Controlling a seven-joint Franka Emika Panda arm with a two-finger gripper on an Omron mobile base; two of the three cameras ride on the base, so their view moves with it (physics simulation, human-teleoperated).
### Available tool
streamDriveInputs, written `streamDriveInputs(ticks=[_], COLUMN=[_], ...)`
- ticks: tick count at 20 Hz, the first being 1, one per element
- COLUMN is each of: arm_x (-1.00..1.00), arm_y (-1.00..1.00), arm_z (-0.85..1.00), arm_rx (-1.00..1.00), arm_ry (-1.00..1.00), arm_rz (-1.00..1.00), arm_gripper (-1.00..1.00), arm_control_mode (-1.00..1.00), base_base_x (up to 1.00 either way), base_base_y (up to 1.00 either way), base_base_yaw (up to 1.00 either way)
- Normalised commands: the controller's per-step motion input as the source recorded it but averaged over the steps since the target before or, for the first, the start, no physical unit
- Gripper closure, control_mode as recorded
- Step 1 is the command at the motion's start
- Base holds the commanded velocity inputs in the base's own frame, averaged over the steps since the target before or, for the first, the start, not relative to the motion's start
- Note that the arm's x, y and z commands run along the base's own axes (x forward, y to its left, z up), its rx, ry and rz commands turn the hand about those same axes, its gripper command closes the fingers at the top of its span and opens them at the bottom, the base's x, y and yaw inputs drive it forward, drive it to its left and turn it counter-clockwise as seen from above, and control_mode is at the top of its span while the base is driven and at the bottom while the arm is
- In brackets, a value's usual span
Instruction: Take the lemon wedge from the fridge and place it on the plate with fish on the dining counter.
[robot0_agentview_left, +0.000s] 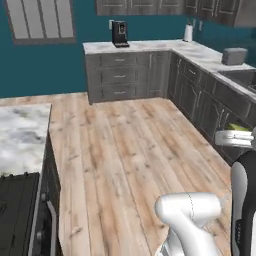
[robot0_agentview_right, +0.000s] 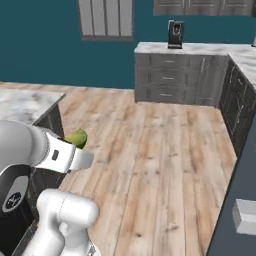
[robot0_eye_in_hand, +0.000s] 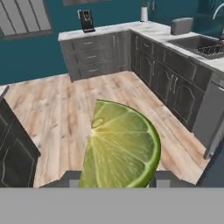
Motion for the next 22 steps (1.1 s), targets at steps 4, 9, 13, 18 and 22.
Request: streamDriveInputs(ticks=[4, 9, 13, 18, 22], arm_x=[0.00, 0.00, 0.00, 0.00, 0.00], arm_y=[0.00, 0.00, 0.00, 0.00, 0.00], arm_z=[0.00, 0.00, 0.00, 0.00, 0.00], arm_rx=[0.00, 0.00, 0.00, 0.00, 0.00], arm_ry=[0.00, 0.00, 0.00, 0.00, 0.00], arm_rz=[0.00, 0.00, 0.00, 0.00, 0.00], arm_gripper=[1.00, 1.00, 1.00, 1.00, 1.00], arm_control_mode=[1.00, 1.00, 1.00, 1.00, 1.00], base_base_x=[-0.02, -0.01, -0.01, -0.13, -0.40], base_base_y=[0.00, 0.00, 0.00, 0.08, 0.88], base_base_yaw=[0.92, 0.93, 0.95, 0.92, 0.70])
